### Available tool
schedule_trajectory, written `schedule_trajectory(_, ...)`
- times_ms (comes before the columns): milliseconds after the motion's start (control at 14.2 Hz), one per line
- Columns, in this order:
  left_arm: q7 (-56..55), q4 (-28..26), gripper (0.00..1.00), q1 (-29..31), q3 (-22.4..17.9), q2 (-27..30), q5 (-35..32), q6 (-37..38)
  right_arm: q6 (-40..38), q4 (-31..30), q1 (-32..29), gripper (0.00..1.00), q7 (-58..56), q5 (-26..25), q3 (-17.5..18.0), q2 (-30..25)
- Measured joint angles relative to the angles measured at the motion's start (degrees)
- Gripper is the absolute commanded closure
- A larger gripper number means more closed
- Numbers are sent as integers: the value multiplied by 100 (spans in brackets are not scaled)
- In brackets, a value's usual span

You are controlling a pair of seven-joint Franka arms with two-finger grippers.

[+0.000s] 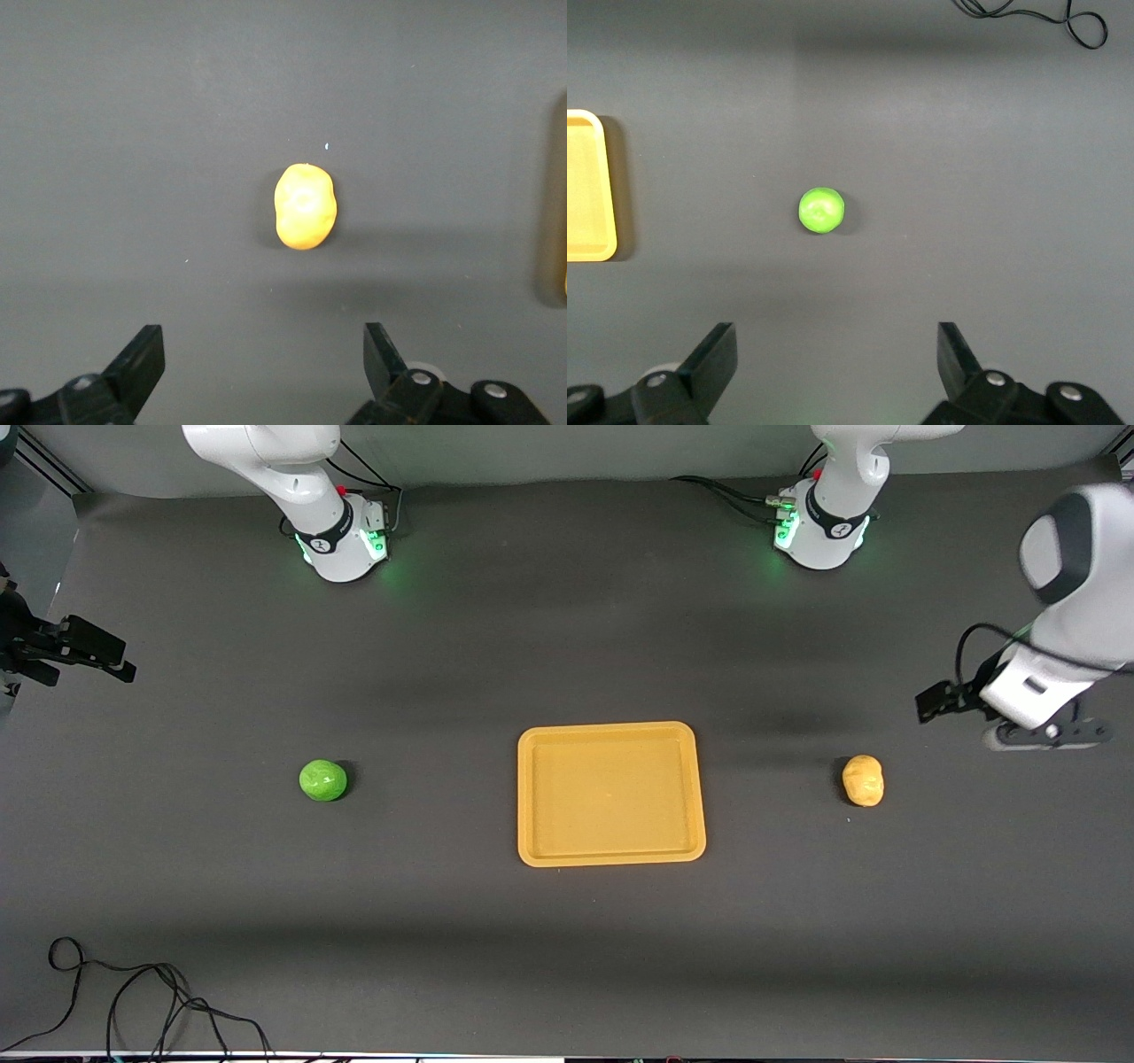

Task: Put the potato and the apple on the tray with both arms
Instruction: 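Reach the left gripper down toward the yellow potato, then close the left gripper on the yellow potato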

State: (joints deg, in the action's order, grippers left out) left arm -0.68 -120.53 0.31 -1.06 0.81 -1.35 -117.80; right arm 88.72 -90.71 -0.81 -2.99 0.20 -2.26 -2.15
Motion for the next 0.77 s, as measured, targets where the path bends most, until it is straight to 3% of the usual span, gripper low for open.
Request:
schedule_trajectory(492,-110,-259,0,-51,19,-1499,0,-1547,0,3,0,0,0,0,-2,0)
schedule_trajectory(773,-360,-468,0,-60,23,-2058,0,-2481,0,4,13,0,-6,0,0,0)
